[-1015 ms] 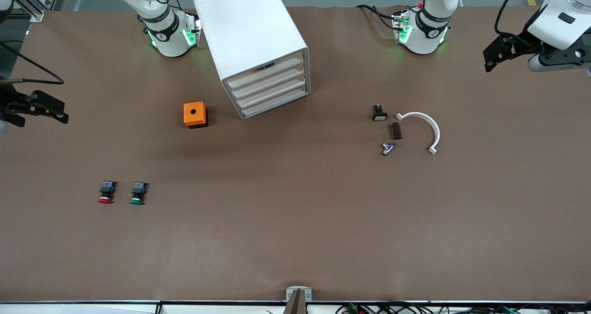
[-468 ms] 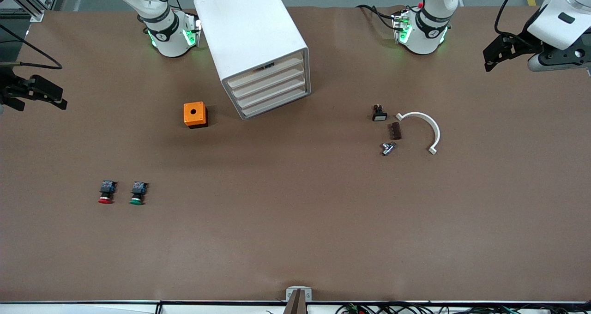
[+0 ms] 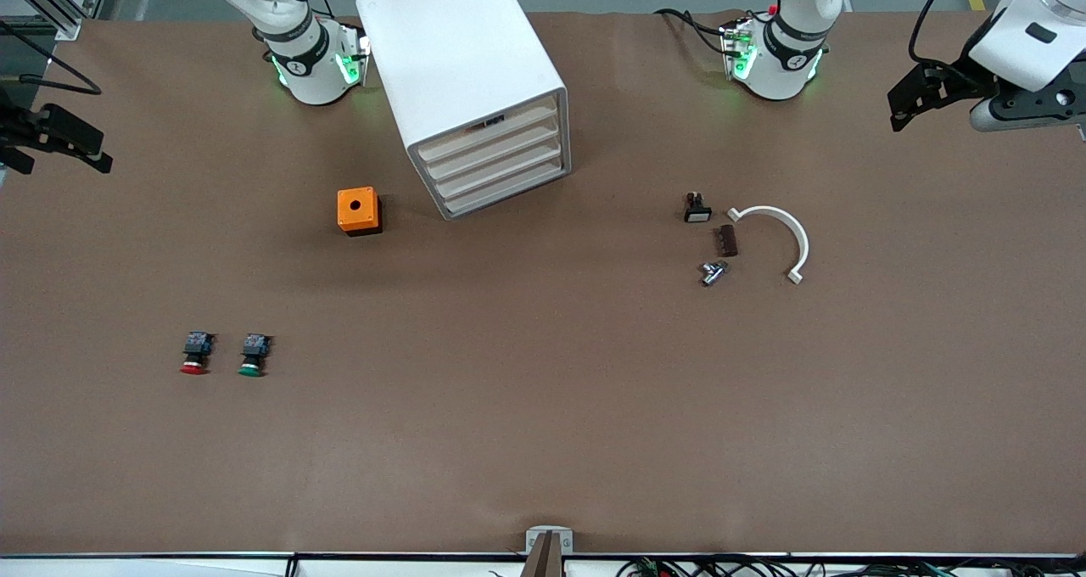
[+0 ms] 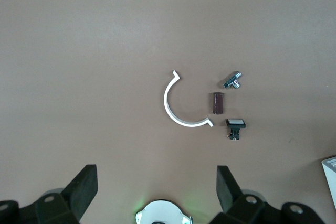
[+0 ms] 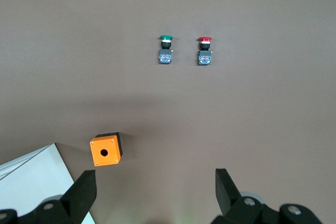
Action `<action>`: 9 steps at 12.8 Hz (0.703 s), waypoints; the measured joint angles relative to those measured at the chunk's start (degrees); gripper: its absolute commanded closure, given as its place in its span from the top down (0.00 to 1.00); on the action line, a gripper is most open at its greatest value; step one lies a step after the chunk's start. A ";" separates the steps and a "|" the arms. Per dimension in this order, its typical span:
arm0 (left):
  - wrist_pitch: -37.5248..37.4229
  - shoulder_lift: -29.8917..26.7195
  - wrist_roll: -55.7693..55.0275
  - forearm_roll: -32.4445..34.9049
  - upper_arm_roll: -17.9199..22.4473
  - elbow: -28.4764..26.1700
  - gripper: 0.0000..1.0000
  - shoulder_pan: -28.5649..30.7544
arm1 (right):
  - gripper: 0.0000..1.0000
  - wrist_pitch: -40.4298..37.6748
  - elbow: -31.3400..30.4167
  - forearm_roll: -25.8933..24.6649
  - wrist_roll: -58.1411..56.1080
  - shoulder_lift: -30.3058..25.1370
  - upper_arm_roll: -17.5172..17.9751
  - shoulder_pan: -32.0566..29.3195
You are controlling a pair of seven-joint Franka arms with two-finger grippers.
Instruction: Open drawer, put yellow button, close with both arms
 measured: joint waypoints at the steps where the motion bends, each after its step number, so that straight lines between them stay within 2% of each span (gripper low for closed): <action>1: 0.00 0.00 0.00 0.00 0.00 0.00 1.00 0.00 | 1.00 0.00 -0.09 0.03 -0.01 -0.13 0.13 0.03; 9: 0.00 0.00 0.00 0.00 0.01 0.01 1.00 0.00 | 1.00 1.61 -1.20 1.71 0.03 -0.12 0.51 0.17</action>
